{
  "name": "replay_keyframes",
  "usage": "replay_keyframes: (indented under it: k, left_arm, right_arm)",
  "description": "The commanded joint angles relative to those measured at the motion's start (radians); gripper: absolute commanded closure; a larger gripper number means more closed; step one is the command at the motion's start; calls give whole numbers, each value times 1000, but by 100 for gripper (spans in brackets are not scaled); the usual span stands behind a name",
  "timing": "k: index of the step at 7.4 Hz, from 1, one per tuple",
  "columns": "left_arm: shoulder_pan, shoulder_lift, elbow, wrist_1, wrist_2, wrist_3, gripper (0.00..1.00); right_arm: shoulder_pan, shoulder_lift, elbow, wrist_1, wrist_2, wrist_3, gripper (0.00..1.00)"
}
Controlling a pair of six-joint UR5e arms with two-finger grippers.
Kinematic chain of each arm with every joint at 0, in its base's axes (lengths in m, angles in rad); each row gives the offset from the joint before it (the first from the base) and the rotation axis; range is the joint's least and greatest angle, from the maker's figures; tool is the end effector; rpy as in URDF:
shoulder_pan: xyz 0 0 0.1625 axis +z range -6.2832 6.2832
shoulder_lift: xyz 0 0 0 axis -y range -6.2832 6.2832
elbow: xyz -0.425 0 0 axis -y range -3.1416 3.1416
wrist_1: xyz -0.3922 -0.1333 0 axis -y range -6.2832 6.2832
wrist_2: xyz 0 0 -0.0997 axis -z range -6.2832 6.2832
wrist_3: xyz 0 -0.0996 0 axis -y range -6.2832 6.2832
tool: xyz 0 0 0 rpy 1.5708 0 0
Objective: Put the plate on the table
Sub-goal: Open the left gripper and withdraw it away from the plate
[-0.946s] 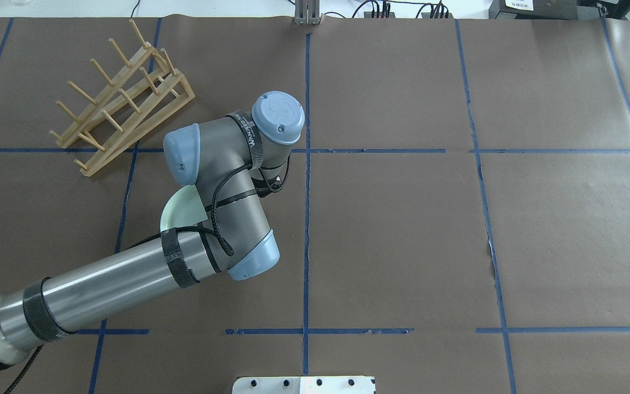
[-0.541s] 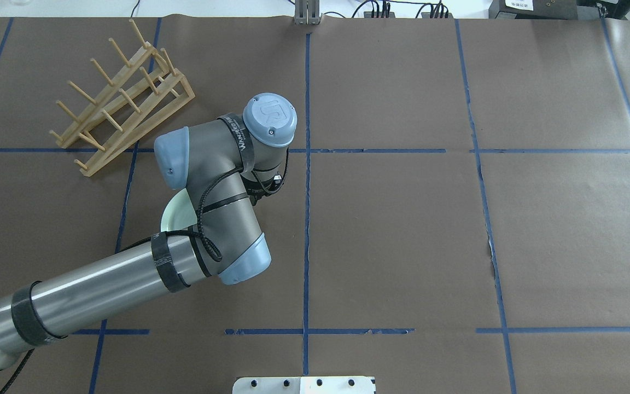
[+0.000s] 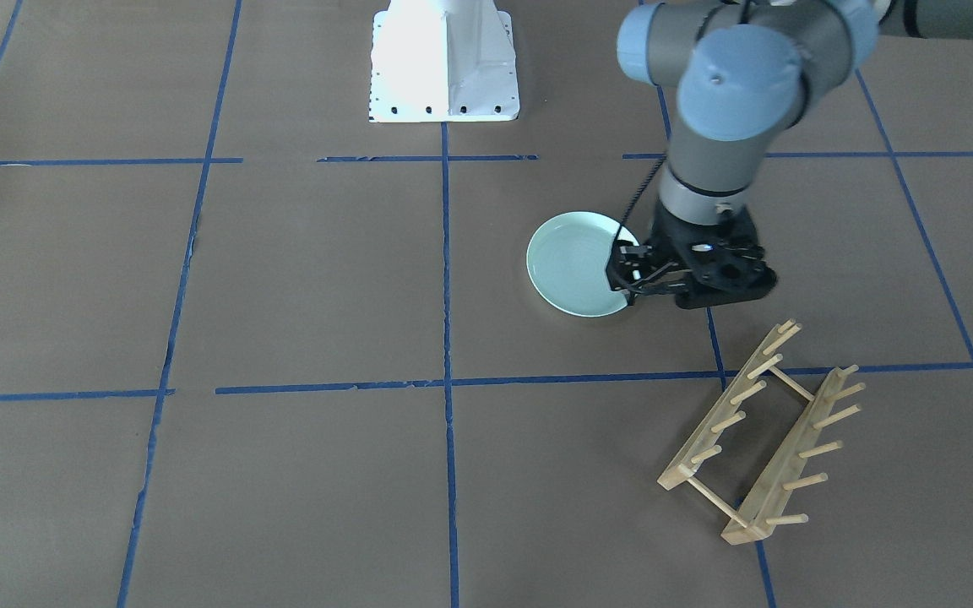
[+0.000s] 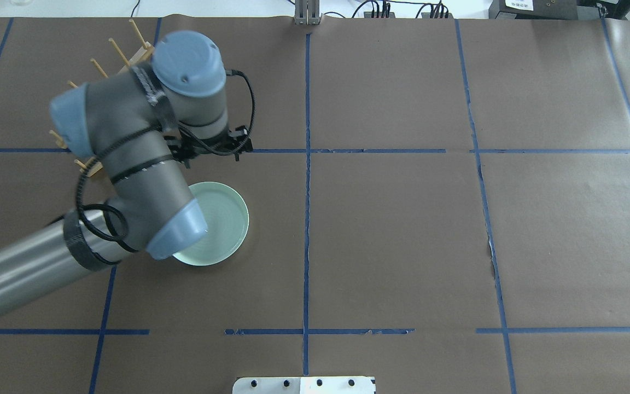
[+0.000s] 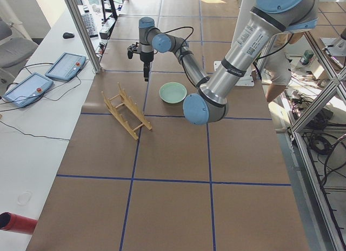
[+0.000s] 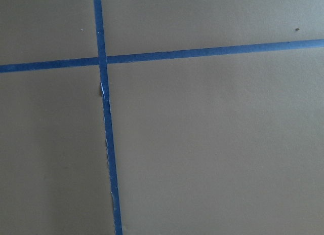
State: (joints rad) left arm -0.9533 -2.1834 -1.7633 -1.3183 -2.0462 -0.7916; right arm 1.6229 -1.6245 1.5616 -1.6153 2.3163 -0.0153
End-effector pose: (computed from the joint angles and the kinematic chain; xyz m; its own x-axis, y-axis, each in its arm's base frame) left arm 0.3034 -0.5787 0.2505 0.7623 0.0056 -0.6472 0.0705 0.9933 0.0917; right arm 0.0896 -0.4558 0.6950 0.7307 0.0957 0.6760 -0.0406 0.9945 -0.0969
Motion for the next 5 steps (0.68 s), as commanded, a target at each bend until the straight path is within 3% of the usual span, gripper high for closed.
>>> replay_keyframes:
  k: [1,3,5]
  left_arm:
    - [-277,213,7,-39,-135,614,0]
    - [-466,379,53,-84,-152,883,0]
    - [-565,617,77,-270,-286,965,0]
  right_arm:
    - [0,0,-1,0,0,0,0]
    - [0,0,-1,0,0,0,0]
    - [0,0,-1,0,0,0,0]
